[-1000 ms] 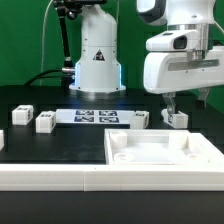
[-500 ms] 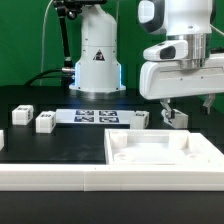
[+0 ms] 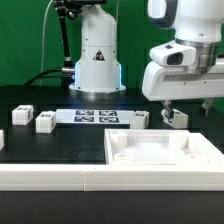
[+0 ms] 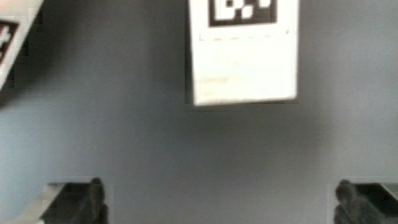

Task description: Assemble one leg

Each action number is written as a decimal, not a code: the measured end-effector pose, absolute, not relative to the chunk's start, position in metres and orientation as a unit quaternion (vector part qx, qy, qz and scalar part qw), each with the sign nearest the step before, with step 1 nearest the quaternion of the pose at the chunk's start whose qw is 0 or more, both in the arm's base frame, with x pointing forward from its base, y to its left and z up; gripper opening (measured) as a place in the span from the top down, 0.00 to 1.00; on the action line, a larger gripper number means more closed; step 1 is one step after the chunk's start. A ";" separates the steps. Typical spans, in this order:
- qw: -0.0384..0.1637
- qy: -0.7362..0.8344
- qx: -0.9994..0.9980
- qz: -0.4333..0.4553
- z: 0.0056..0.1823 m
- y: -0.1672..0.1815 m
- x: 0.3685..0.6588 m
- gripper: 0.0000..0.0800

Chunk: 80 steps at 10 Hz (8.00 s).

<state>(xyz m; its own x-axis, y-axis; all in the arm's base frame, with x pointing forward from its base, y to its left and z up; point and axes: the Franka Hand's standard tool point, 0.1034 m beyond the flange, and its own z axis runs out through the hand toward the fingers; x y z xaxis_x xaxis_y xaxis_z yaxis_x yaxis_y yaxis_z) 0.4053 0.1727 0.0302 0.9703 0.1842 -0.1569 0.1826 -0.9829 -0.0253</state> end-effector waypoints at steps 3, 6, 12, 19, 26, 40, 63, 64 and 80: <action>-0.019 -0.103 -0.978 0.180 0.026 0.170 0.390 0.19; -0.037 -0.121 -0.950 0.285 0.027 0.168 0.381 0.19; -0.053 -0.120 -0.915 0.382 0.012 0.169 0.375 0.19; -0.057 -0.115 -0.914 0.385 0.008 0.169 0.372 0.64; -0.052 -0.117 -0.923 0.364 0.052 0.164 0.395 0.64; 0.012 -0.138 -0.990 -0.004 0.115 0.139 0.493 0.64; 0.033 -0.107 -0.955 -0.273 0.136 0.106 0.613 0.64; 0.033 -0.107 -0.954 -0.277 0.135 0.105 0.623 0.64; 0.039 -0.110 -0.940 -0.321 0.099 0.123 0.614 0.64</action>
Offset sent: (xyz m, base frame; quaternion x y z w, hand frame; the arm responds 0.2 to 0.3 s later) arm -0.0115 0.0127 0.0064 0.0273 -0.2621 -0.0512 0.9633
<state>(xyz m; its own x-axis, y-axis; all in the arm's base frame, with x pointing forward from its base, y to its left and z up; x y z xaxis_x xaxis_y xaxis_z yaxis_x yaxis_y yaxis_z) 0.6138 0.1234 0.0988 0.7692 0.1811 0.6128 0.2310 -0.9730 -0.0024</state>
